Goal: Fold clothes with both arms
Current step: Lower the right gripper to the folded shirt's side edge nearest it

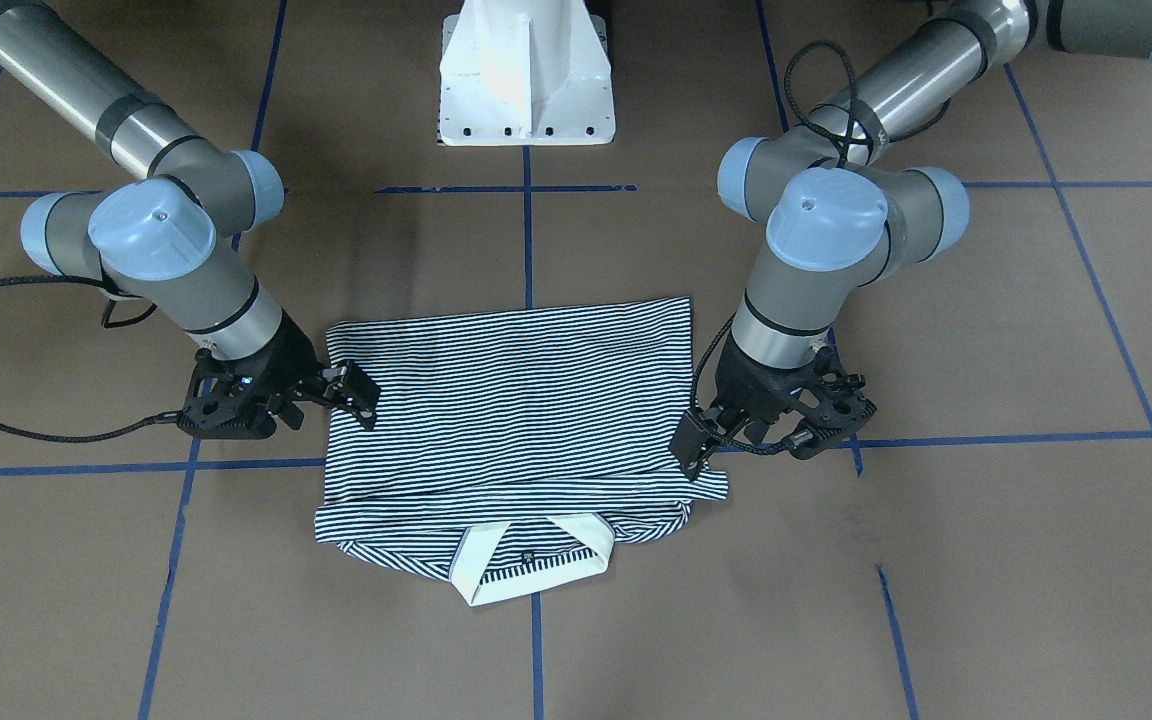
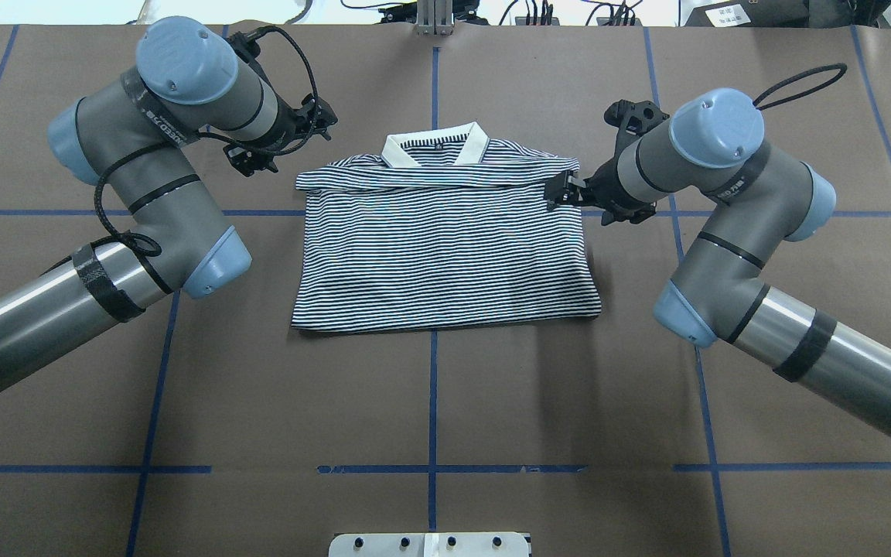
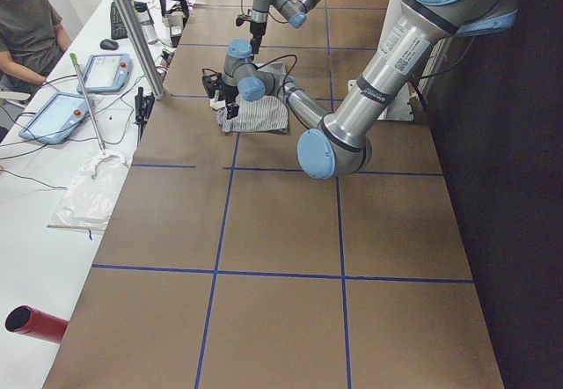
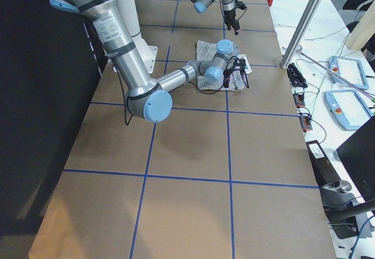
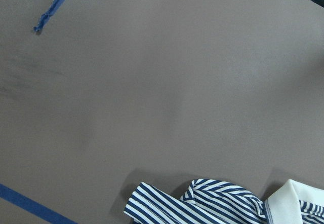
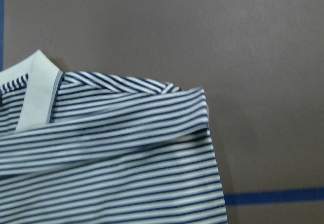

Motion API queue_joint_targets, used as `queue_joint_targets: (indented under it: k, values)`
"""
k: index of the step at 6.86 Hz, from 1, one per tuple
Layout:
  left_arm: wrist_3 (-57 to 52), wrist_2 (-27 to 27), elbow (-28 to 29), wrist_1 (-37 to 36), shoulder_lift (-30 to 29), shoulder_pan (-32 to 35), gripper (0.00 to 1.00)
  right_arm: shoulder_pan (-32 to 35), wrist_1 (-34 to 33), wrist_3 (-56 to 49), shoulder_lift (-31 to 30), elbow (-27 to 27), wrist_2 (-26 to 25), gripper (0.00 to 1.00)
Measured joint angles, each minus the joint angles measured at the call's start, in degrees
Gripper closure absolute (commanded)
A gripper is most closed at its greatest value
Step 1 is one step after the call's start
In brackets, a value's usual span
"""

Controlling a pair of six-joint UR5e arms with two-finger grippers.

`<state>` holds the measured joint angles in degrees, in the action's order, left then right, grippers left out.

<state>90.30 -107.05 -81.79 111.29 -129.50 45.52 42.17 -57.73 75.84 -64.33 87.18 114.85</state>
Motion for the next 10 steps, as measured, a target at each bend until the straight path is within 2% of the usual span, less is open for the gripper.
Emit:
queue_joint_targets:
  k: [2,3,4,5,6,8,9,10]
  values:
    - [0.1,0.0,-1.6,-0.6,0.0,0.0,0.00,-4.6,-0.1,2.3,-4.6,4.6,-2.5,0.00]
    - [0.1,0.0,-2.0,-0.9,0.0,0.0,0.00,-6.1,-0.2,3.0,-5.7,5.3,-3.8,0.19]
    - [0.1,0.0,-2.3,-0.9,0.0,0.0,0.00,-6.7,-0.5,3.4,-6.1,5.6,-4.2,0.71]
    - [0.1,0.0,-2.4,-1.0,0.0,-0.1,0.00,-7.0,-2.3,3.4,-6.1,6.5,-3.9,0.93]
    - [0.1,0.0,-2.4,-1.0,0.0,-0.1,0.00,-7.2,-5.5,3.5,-5.9,8.3,-3.4,1.00]
    - [0.1,0.0,-2.4,-1.0,0.0,-0.1,0.00,-7.7,-9.5,3.2,-5.9,10.5,-3.0,1.00]
    - [0.1,0.0,-2.4,-0.9,0.0,-0.1,0.00,-7.8,-9.9,2.9,-6.1,10.7,-3.0,0.84]
    - [0.1,0.0,-2.4,-0.9,-0.1,-0.2,0.00,-7.8,-10.1,2.6,-6.2,10.7,-3.0,0.45]
